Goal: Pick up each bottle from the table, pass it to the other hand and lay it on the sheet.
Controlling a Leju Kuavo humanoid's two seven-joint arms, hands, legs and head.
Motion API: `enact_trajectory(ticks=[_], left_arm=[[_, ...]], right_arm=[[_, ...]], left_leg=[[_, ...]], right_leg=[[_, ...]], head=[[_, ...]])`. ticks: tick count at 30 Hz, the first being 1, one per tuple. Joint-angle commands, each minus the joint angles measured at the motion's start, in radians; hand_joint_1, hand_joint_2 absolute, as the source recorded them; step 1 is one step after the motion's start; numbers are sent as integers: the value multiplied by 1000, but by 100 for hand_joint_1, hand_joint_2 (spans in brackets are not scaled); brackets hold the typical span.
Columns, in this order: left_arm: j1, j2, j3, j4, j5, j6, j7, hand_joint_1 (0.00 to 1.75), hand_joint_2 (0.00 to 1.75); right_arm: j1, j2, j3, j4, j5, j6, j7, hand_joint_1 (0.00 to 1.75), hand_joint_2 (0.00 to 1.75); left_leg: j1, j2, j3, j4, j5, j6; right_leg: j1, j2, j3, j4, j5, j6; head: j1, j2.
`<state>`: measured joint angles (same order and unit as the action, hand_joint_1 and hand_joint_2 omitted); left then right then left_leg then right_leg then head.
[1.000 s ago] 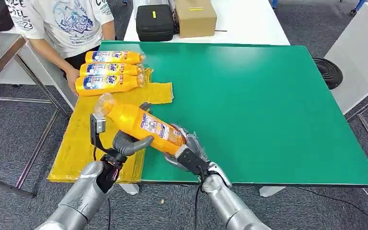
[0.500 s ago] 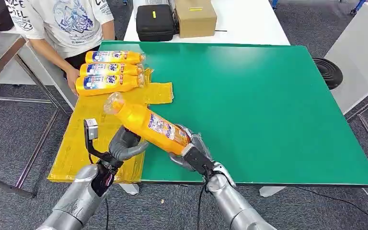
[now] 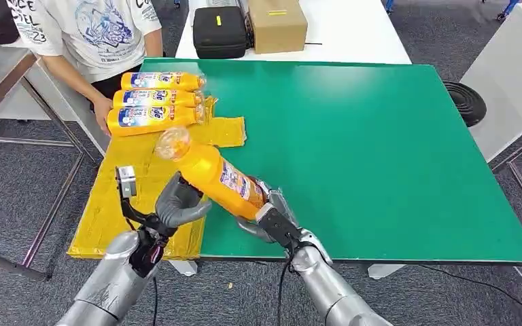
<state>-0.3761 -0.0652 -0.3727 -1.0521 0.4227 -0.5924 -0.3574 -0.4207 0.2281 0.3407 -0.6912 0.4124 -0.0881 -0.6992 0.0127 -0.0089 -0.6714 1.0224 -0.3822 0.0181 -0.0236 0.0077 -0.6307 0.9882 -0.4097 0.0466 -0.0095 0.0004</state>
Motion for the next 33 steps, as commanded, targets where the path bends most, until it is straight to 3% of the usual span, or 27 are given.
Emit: enact_trajectory(ticks=[1, 22, 24, 25, 33], left_arm=[[-92, -36, -41, 43, 5, 31, 35, 0, 175], [-123, -34, -74, 107, -84, 172, -9, 0, 175], [-123, -35, -73, 107, -84, 173, -10, 86, 175], [-122, -34, -74, 106, -84, 165, -16, 169, 175], [-112, -24, -73, 99, -65, 108, -36, 175, 175]], right_arm=[[-45, -2, 41, 87, 11, 10, 1, 175, 175], [-44, -5, 26, 102, 10, 21, 1, 175, 175], [-44, -5, 25, 104, 11, 21, 1, 175, 175], [-46, -3, 24, 107, 11, 23, 1, 175, 175], [-45, -2, 17, 109, 24, 27, 1, 175, 175]], left_leg=[[1, -1, 5, 1, -2, 0], [0, 0, 3, 0, -1, 0], [0, 0, 6, 0, -2, 0], [0, 0, 3, 0, -1, 0], [0, 0, 4, 0, -1, 0]], right_leg=[[1, -3, 6, 0, -3, -3], [1, -1, 3, -1, -1, -1], [1, -1, 6, -1, -2, -2], [1, -1, 4, 0, -1, -2], [1, -1, 4, -1, -1, -2]], head=[[0, 0], [0, 0], [0, 0], [0, 0], [0, 0]])
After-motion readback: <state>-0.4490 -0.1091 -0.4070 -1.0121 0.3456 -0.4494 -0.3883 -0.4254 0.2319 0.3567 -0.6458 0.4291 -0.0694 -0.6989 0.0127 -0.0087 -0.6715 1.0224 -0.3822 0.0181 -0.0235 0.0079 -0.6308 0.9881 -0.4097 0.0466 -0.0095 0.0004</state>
